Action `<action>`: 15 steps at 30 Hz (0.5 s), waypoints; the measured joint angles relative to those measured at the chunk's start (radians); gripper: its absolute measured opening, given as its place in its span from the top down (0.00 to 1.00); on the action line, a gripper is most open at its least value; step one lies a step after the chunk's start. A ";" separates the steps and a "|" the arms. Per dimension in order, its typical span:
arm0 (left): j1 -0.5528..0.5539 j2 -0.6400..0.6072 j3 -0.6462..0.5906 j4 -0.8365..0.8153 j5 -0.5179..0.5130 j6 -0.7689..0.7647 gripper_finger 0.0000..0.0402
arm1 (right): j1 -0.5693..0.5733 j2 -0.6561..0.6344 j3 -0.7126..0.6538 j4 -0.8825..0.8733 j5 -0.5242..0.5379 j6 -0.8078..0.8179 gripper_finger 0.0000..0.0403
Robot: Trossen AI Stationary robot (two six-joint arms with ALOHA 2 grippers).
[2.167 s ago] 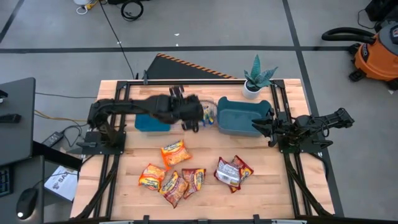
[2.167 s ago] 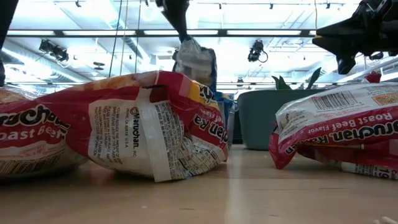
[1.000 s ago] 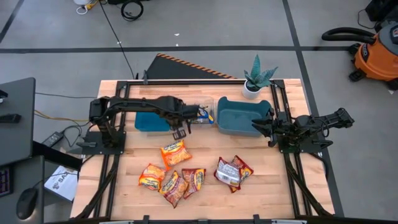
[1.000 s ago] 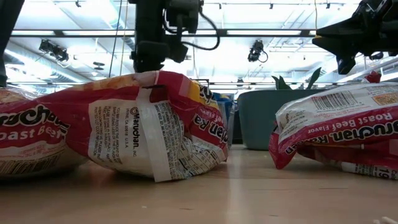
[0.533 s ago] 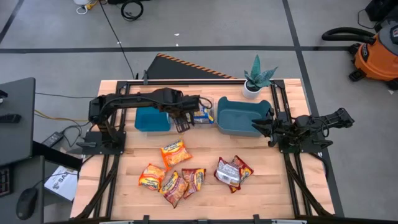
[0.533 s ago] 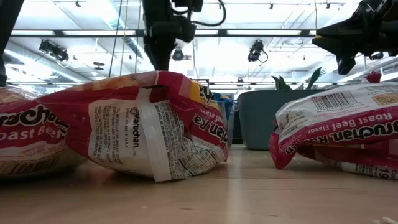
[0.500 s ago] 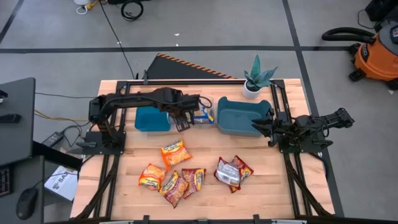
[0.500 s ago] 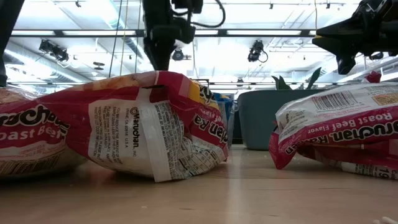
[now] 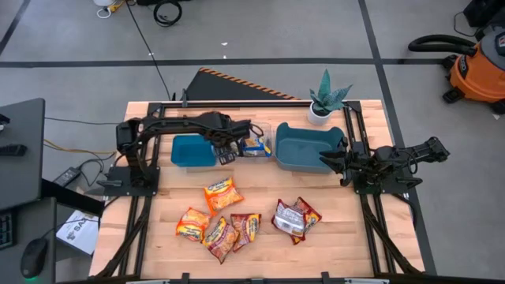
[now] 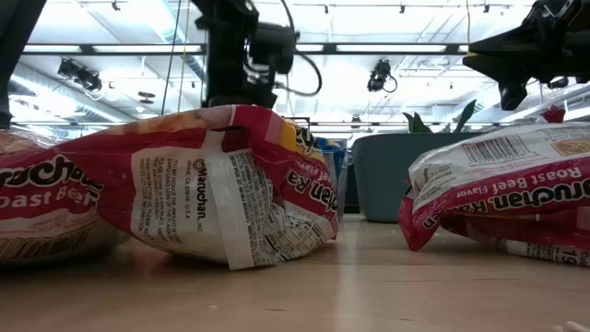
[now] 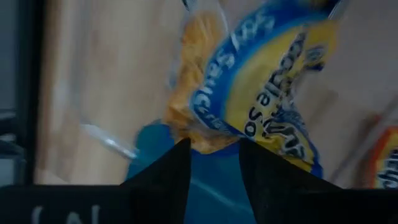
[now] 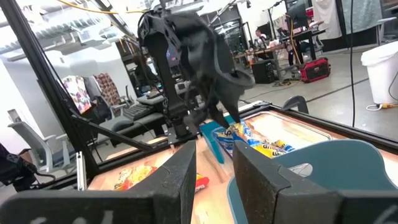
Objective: Sort Maruchan noodles
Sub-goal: Put the blue noodle pack into the transparent bin, then adjust the blue noodle pack in the transparent bin
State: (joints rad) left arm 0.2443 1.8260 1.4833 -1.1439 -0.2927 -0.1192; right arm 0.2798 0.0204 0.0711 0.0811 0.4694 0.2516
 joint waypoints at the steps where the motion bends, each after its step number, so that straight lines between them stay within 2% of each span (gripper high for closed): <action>1: 0.000 -0.002 0.035 -0.024 0.000 0.000 0.65 | 0.000 0.000 0.000 0.000 0.000 0.000 0.72; 5: -0.001 -0.008 0.157 -0.088 -0.007 0.001 0.65 | 0.000 0.000 0.000 0.000 0.000 0.000 0.72; 10: -0.014 -0.005 0.179 0.109 0.007 0.018 0.65 | 0.000 0.000 0.000 0.000 0.000 0.000 0.72; 15: -0.040 0.063 0.179 0.268 0.041 0.079 0.65 | 0.000 0.000 0.000 -0.001 0.000 0.000 0.72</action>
State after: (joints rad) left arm 0.2046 1.8894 1.6619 -0.8763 -0.2516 -0.0399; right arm 0.2798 0.0204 0.0711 0.0805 0.4697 0.2516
